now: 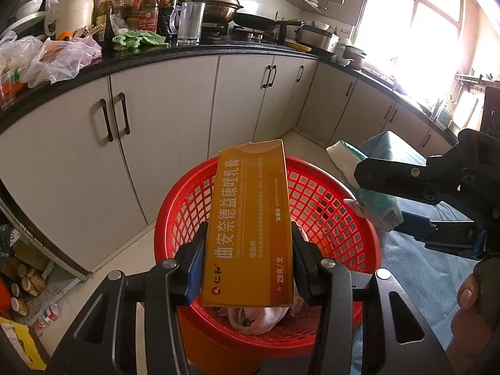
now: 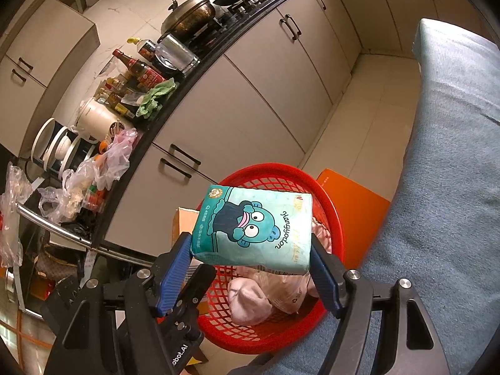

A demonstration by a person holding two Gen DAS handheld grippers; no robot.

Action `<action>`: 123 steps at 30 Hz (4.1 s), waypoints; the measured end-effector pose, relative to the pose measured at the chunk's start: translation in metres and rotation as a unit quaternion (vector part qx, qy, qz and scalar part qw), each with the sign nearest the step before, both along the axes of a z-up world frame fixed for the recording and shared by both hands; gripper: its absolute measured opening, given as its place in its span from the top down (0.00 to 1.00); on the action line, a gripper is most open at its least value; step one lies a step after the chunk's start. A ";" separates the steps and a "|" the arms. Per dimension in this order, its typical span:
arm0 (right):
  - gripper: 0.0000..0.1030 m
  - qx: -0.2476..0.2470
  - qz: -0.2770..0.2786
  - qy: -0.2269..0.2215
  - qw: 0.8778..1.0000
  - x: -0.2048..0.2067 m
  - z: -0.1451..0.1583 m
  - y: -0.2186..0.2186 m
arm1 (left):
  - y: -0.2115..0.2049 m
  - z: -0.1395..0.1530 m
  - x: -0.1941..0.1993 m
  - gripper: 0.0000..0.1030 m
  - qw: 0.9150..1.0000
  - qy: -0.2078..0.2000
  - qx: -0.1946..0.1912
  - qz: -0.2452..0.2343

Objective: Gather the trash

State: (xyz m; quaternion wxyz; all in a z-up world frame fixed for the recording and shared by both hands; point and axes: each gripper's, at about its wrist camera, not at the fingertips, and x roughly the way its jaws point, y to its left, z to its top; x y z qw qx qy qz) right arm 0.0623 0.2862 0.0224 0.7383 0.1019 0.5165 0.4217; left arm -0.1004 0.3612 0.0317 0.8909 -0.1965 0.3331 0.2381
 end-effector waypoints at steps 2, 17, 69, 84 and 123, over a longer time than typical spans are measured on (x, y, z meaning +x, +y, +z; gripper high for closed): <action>0.25 -0.001 0.001 0.002 1.000 0.000 -0.001 0.000 | 0.000 0.000 0.001 0.55 1.000 0.000 0.000 0.001; 0.25 0.011 -0.005 -0.003 1.000 -0.002 0.007 -0.011 | -0.001 0.002 0.002 0.22 1.000 -0.008 0.005 0.002; 0.11 -0.166 -0.067 -0.359 0.916 -0.133 0.026 -0.164 | -0.101 0.035 -0.069 0.04 0.973 0.022 0.207 0.102; 0.09 -0.149 -0.094 -0.390 0.904 -0.146 0.027 -0.191 | -0.129 0.028 -0.070 0.04 0.975 0.022 0.209 0.076; 0.08 -0.173 -0.094 -0.388 0.901 -0.142 0.016 -0.187 | -0.124 0.018 -0.067 0.04 0.979 0.024 0.194 0.066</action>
